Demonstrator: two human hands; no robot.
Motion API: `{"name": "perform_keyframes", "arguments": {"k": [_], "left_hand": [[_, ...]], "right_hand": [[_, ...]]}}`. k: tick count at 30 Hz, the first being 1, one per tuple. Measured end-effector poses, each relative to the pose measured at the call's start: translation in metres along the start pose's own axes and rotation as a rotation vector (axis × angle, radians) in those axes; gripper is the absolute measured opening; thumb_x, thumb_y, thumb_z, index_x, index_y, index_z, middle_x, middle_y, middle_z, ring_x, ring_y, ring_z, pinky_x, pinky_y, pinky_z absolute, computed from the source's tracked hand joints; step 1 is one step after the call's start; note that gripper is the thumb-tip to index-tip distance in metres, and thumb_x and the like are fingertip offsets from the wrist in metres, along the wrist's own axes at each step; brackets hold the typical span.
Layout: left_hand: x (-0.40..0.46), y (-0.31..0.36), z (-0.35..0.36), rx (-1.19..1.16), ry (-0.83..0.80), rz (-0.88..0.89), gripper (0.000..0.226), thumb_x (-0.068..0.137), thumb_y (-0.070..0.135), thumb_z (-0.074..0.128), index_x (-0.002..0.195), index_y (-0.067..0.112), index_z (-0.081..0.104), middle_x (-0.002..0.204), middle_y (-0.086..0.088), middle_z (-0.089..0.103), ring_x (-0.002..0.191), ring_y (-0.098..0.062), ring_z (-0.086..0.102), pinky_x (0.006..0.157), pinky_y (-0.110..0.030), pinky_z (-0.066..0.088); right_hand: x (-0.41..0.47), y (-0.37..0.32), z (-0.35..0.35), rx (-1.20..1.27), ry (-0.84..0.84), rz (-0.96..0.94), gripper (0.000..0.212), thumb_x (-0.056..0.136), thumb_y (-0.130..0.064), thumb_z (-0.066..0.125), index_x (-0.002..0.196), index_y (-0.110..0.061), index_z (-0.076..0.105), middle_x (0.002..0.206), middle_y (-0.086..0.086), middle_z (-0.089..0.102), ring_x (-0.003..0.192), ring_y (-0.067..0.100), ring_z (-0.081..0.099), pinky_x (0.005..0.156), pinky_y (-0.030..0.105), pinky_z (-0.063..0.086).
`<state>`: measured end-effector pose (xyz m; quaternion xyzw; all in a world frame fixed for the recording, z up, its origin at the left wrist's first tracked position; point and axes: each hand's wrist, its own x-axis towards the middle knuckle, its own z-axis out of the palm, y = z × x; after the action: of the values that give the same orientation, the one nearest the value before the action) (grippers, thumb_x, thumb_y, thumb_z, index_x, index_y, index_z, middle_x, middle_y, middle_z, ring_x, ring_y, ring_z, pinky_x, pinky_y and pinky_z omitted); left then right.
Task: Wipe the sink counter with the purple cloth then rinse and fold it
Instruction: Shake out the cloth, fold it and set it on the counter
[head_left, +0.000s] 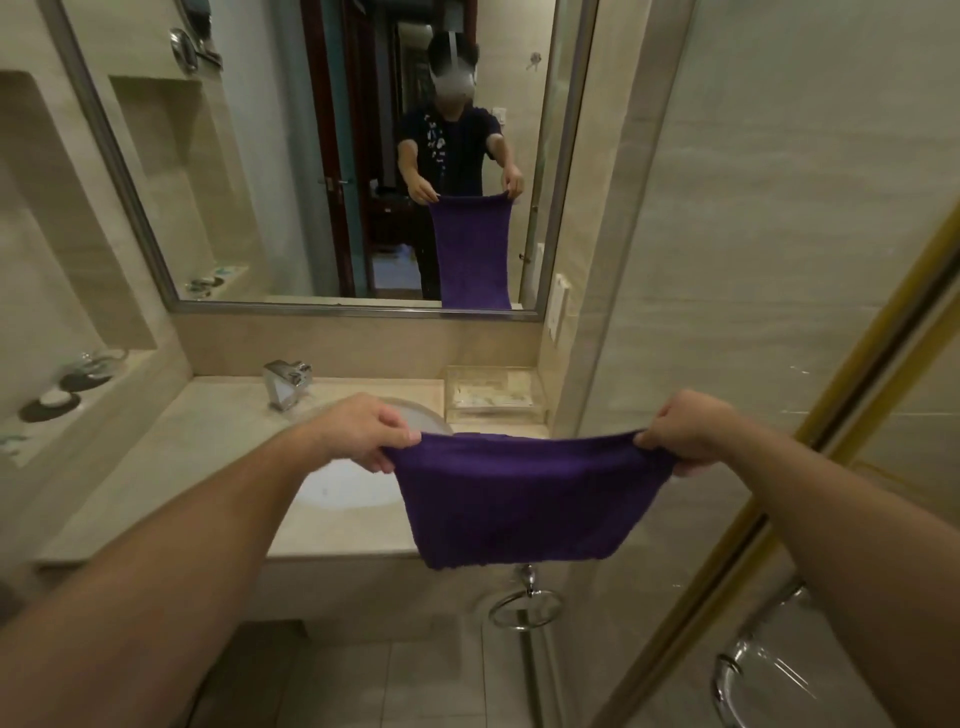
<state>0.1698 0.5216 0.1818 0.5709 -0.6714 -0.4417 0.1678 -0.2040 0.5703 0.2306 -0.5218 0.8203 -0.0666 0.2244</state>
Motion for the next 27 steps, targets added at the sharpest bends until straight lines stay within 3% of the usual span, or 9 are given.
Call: {"name": "perform_keyframes", "arguments": {"k": [3, 6, 9, 13, 14, 18, 21, 27], "left_hand": [[-0.012, -0.022, 0.016, -0.004, -0.072, -0.062, 0.02, 0.094, 0.025, 0.069, 0.089, 0.006, 0.074, 0.088, -0.021, 0.075, 0.067, -0.018, 0.069, 0.061, -0.024, 0.056], [-0.02, -0.04, 0.028, -0.013, -0.096, -0.094, 0.021, 0.094, 0.024, 0.069, 0.092, 0.004, 0.074, 0.095, -0.02, 0.075, 0.072, -0.02, 0.07, 0.063, -0.026, 0.055], [-0.022, -0.052, 0.032, 0.017, -0.044, -0.087, 0.022, 0.094, 0.026, 0.068, 0.09, 0.005, 0.076, 0.094, -0.007, 0.068, 0.063, -0.016, 0.065, 0.057, -0.023, 0.05], [-0.009, -0.063, 0.028, 0.051, 0.079, -0.038, 0.023, 0.092, 0.028, 0.069, 0.072, 0.02, 0.076, 0.128, -0.013, 0.064, 0.061, -0.016, 0.054, 0.053, -0.024, 0.04], [-0.004, -0.064, 0.027, 0.045, 0.096, -0.035, 0.024, 0.092, 0.029, 0.069, 0.07, 0.021, 0.076, 0.127, -0.011, 0.065, 0.063, -0.016, 0.053, 0.055, -0.024, 0.04], [0.025, -0.064, 0.027, 0.03, 0.101, -0.043, 0.019, 0.093, 0.027, 0.068, 0.08, 0.015, 0.076, 0.083, 0.007, 0.063, 0.069, -0.016, 0.053, 0.059, -0.023, 0.042], [0.058, -0.065, 0.026, 0.046, 0.083, -0.051, 0.022, 0.094, 0.026, 0.067, 0.075, 0.017, 0.073, 0.067, 0.01, 0.061, 0.066, -0.014, 0.053, 0.057, -0.021, 0.04], [0.139, -0.079, 0.018, 0.04, 0.049, -0.128, 0.025, 0.095, 0.026, 0.067, 0.072, 0.017, 0.071, 0.054, 0.019, 0.057, 0.06, -0.015, 0.051, 0.053, -0.024, 0.036]], "right_hand": [[-0.007, 0.013, 0.026, -0.04, -0.074, -0.008, 0.024, 0.091, -0.023, 0.066, 0.083, 0.0, 0.068, 0.069, 0.015, 0.067, 0.071, 0.037, 0.073, 0.07, 0.042, 0.061], [-0.01, 0.02, 0.045, 0.045, -0.107, 0.015, 0.016, 0.09, -0.015, 0.068, 0.082, -0.001, 0.068, 0.076, 0.013, 0.07, 0.063, 0.027, 0.069, 0.065, 0.035, 0.062], [-0.008, 0.019, 0.055, 0.121, -0.111, 0.025, 0.015, 0.092, -0.016, 0.069, 0.092, -0.002, 0.072, 0.081, 0.012, 0.071, 0.068, 0.023, 0.068, 0.058, 0.027, 0.059], [0.002, 0.016, 0.06, 0.251, -0.091, 0.017, 0.011, 0.094, -0.009, 0.065, 0.09, -0.001, 0.072, 0.083, 0.013, 0.068, 0.075, 0.024, 0.067, 0.064, 0.029, 0.06], [0.007, 0.016, 0.062, 0.281, -0.089, 0.021, 0.011, 0.094, -0.006, 0.064, 0.087, -0.002, 0.071, 0.083, 0.014, 0.068, 0.077, 0.025, 0.067, 0.068, 0.032, 0.061], [0.042, 0.018, 0.072, 0.337, -0.042, 0.026, 0.02, 0.093, 0.003, 0.059, 0.077, -0.004, 0.069, 0.075, 0.015, 0.068, 0.073, 0.029, 0.069, 0.071, 0.039, 0.062], [0.079, 0.019, 0.083, 0.353, -0.008, 0.035, 0.02, 0.09, 0.004, 0.059, 0.075, -0.006, 0.068, 0.072, 0.015, 0.069, 0.069, 0.032, 0.073, 0.073, 0.045, 0.063], [0.168, 0.01, 0.104, 0.362, 0.004, 0.061, 0.006, 0.087, -0.008, 0.069, 0.083, -0.01, 0.066, 0.07, 0.01, 0.072, 0.056, 0.023, 0.073, 0.057, 0.033, 0.059]]}}
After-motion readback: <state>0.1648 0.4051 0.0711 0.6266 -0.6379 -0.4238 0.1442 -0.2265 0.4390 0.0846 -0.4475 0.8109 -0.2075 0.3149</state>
